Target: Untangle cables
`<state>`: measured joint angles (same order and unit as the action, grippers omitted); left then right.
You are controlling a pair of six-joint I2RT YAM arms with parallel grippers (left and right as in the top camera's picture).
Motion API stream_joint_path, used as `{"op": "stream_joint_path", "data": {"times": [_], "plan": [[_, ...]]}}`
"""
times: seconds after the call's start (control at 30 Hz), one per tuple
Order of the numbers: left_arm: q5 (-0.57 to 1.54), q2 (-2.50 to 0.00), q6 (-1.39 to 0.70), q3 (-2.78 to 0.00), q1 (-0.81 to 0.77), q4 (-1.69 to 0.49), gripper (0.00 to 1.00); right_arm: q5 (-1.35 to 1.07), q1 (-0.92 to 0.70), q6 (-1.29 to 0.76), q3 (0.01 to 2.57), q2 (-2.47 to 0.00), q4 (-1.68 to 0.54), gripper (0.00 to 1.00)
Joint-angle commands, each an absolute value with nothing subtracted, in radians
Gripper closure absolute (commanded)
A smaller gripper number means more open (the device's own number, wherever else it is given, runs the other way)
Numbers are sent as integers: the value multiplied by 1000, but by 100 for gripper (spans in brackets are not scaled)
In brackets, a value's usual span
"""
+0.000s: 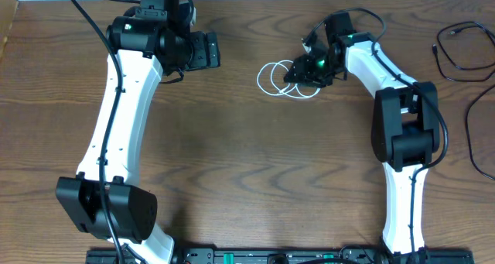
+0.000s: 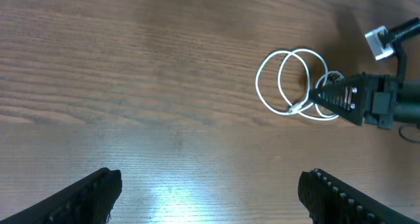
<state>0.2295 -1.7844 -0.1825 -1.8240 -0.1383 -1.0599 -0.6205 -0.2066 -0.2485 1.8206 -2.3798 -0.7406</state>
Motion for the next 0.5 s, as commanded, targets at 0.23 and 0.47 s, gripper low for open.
{"op": "stream_joint_path", "data": {"times": [0.23, 0.47], "plan": [[216, -1794, -176, -1788, -136, -1065, 9, 24, -360, -410, 1789, -2510, -696, 50], [216, -1794, -176, -1788, -136, -1065, 9, 68, -413, -559, 1785, -2526, -720, 64]]}}
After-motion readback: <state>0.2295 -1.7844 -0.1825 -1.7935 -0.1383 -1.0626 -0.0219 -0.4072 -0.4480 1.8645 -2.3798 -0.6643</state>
